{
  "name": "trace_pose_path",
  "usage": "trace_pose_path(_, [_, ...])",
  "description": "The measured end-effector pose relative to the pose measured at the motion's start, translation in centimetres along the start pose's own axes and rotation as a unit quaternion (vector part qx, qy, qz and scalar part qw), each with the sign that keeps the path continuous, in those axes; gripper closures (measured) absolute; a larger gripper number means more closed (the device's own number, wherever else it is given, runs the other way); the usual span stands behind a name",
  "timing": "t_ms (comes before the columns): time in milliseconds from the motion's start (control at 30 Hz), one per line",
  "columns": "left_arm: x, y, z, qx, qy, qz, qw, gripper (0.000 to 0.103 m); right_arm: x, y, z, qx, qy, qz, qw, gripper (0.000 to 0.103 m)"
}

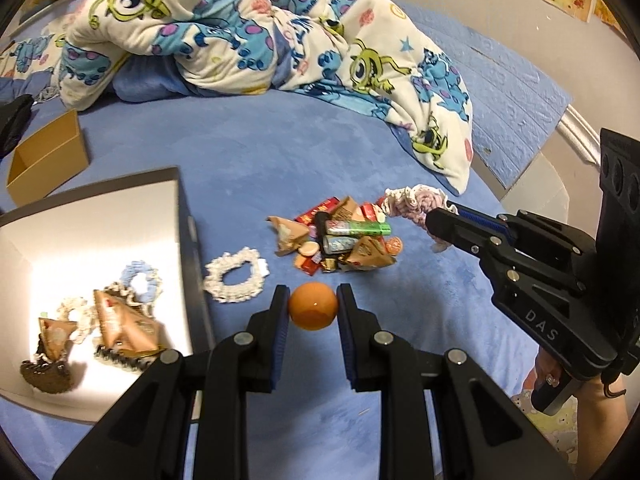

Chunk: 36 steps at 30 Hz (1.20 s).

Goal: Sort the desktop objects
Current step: 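Carry both held items into the shoebox and open both grippers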

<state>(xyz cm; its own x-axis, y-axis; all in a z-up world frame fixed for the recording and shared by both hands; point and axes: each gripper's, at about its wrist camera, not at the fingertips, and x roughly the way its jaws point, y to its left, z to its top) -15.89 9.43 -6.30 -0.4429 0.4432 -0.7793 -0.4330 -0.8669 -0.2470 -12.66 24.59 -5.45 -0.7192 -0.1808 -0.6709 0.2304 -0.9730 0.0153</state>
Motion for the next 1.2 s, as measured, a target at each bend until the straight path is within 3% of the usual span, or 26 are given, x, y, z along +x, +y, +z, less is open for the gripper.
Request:
trace_pose_path(567, [-6.2, 9.0, -1.5, -0.049, -0.023, 0.045, 0.9975, 0.079, -1.0, 9.2, 3.8, -0.030, -0.024, 0.046, 0.998, 0.094])
trace_pose_path(1200, [-8.3, 19.4, -3.8, -0.094, -0.020, 0.093, 0.9910, 0.079, 3.4, 18.2, 5.8, -0.046, -0.017, 0.092, 0.995, 0.094])
